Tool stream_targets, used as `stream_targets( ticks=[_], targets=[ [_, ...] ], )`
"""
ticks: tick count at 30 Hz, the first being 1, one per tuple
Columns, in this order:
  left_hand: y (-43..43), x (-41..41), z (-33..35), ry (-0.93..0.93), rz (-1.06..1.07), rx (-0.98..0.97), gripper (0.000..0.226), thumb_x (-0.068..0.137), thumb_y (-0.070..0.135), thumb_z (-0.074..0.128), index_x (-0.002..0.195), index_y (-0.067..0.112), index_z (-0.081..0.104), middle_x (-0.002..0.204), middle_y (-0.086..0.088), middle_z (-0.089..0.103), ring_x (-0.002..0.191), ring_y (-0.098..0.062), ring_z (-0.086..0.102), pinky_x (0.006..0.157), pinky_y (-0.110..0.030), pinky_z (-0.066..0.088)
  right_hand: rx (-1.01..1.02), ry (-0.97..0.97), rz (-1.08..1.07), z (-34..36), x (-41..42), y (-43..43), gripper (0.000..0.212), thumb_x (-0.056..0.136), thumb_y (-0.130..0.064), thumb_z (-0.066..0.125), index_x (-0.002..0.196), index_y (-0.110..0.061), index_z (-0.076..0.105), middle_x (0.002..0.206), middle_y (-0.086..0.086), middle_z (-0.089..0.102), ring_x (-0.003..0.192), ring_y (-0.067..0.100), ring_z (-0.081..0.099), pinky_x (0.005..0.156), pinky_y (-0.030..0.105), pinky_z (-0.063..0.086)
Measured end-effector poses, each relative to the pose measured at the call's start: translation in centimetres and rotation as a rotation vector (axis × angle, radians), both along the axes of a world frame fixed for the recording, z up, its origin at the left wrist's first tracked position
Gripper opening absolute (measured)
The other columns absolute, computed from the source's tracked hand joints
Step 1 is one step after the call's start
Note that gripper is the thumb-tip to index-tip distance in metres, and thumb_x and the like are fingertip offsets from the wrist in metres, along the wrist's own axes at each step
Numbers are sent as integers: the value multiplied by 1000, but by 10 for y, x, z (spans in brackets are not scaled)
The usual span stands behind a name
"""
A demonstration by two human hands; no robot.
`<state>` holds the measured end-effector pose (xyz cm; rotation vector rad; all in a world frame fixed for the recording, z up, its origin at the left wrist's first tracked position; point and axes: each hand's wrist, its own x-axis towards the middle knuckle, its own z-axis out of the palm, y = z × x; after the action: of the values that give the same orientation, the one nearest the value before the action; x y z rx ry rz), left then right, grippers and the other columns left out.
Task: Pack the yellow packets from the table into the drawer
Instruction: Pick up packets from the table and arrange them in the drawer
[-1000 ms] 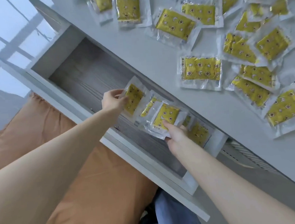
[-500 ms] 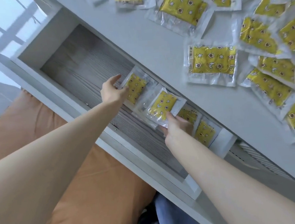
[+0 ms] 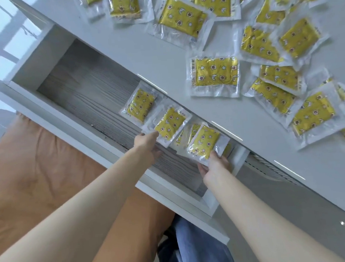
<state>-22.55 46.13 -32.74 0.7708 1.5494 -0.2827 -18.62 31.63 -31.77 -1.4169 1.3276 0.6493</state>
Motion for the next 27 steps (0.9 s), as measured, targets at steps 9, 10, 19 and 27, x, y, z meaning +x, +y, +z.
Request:
stream_targets(
  ticks=[9, 10, 19, 27],
  targets=[
    [-14, -9, -1, 27, -222, -34, 36, 92, 10, 58, 126, 2, 53, 111, -10, 55, 89, -20, 57, 81, -33, 51, 231, 193, -243, 7, -15, -3, 37, 92, -14, 61, 126, -2, 53, 114, 11, 57, 101, 22, 60, 86, 25, 55],
    [-17, -10, -1, 12, -267, -49, 34, 91, 10, 60, 123, 4, 55, 109, -9, 56, 83, -19, 56, 81, -34, 52, 244, 179, -213, 6, -17, -1, 33, 92, -9, 60, 122, 1, 55, 108, 14, 59, 93, 23, 61, 78, 26, 58],
    [-36, -7, -18, 2, -645, 128, 28, 79, 27, 76, 96, 7, 67, 90, -6, 71, 77, -18, 68, 69, -29, 59, -227, -560, 1410, -6, -6, -16, 39, 96, -6, 43, 129, -23, 54, 143, -5, 42, 129, 19, 41, 99, 29, 41],
    [-44, -5, -15, -61, -533, 14, 14, 82, 22, 73, 81, 13, 63, 77, -2, 72, 62, -12, 67, 49, -20, 57, -424, -565, 1917, -16, 4, -28, 53, 93, -6, 47, 141, -27, 40, 159, -7, 14, 138, 24, 20, 106, 42, 36]
  ],
)
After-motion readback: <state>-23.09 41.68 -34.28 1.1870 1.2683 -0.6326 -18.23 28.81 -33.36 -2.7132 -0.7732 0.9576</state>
